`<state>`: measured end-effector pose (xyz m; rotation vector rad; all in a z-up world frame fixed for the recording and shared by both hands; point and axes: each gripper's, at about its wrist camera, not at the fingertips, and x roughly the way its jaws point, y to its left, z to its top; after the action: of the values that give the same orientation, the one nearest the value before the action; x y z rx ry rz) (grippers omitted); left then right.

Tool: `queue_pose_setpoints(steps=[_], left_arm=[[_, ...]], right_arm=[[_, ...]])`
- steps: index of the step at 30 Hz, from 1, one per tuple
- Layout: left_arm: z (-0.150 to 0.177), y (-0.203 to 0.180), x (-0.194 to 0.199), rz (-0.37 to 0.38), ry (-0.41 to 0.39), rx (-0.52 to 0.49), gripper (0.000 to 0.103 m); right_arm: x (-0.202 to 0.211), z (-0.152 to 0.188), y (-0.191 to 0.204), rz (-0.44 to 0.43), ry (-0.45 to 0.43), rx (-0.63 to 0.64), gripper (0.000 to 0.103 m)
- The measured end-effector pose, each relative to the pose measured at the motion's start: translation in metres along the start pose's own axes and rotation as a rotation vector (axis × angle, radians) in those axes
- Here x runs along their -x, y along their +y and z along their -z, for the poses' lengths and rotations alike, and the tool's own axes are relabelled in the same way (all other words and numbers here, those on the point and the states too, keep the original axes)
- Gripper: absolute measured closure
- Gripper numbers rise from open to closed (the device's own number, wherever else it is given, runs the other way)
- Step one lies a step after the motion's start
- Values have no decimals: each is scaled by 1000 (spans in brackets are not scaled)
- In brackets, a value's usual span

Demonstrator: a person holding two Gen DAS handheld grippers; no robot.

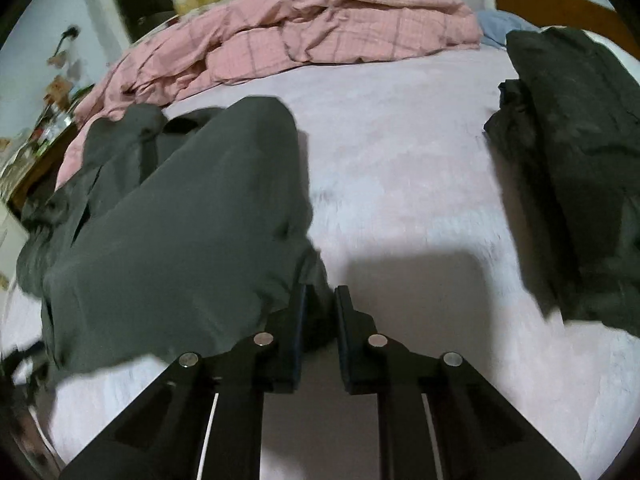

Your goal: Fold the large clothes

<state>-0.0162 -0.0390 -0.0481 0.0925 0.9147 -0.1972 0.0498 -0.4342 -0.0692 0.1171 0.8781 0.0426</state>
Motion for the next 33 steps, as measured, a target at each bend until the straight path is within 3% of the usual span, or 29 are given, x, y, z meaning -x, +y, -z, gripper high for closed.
queue_pose_setpoints(steps=[6, 9, 13, 16, 18, 21, 26, 30, 33], left_arm=[[5, 16, 12, 71, -14, 12, 36], [-2, 13, 14, 116, -30, 31, 36], [-18, -4, 15, 122, -72, 25, 36], [-30, -13, 9, 96, -81, 19, 36], [-33, -13, 3, 107, -63, 34, 36], [-24, -12, -6, 76, -34, 22, 36], [-11, -12, -8, 40, -56, -8, 33], [-12, -5, -5, 75, -40, 29, 32], [-14, 12, -3, 149, -30, 112, 22]], right_arm=[[16, 21, 21, 67, 77, 185, 89], [31, 7, 20, -24, 25, 113, 92], [47, -33, 24, -39, -139, 33, 92], [30, -57, 26, -67, -109, 0, 92], [8, -65, 24, -96, -37, -38, 93], [-3, -55, 16, -124, 19, -58, 94], [-4, -12, 19, -93, 89, 64, 94], [2, 14, 38, 27, 71, 174, 94], [11, 23, 32, -15, 118, 158, 94]])
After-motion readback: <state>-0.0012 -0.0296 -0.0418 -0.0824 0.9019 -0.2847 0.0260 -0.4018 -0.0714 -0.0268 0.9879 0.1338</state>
